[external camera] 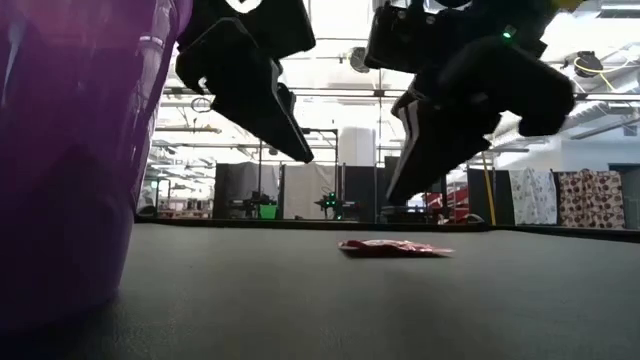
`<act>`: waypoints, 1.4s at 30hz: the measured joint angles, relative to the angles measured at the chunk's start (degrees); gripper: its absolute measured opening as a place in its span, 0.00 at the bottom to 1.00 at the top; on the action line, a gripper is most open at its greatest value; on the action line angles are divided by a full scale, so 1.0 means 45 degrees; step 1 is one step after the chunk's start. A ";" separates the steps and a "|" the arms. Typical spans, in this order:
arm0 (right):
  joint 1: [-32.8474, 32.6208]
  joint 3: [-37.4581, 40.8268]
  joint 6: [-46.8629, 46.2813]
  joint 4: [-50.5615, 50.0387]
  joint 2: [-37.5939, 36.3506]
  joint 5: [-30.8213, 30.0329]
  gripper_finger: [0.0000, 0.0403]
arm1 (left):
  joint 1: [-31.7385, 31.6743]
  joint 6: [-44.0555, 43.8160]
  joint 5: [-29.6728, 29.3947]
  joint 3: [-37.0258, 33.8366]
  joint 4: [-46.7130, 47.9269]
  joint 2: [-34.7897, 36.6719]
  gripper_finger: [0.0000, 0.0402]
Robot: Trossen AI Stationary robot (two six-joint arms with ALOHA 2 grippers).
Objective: Sort candy by brand, put in halloween buckets
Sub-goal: Put the red candy into the violet bucket
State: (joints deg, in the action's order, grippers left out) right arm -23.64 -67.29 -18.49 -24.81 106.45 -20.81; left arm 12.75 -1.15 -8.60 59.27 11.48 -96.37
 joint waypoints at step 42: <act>0.2929 0.2220 0.1927 0.0922 -0.0436 0.4058 0.27 | 0.0176 -0.1009 0.0538 0.0049 0.2643 0.0157 0.66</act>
State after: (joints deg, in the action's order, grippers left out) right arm -10.46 -57.30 -9.82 -20.66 104.49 -2.55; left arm 13.54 -5.69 -6.17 59.48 23.38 -95.66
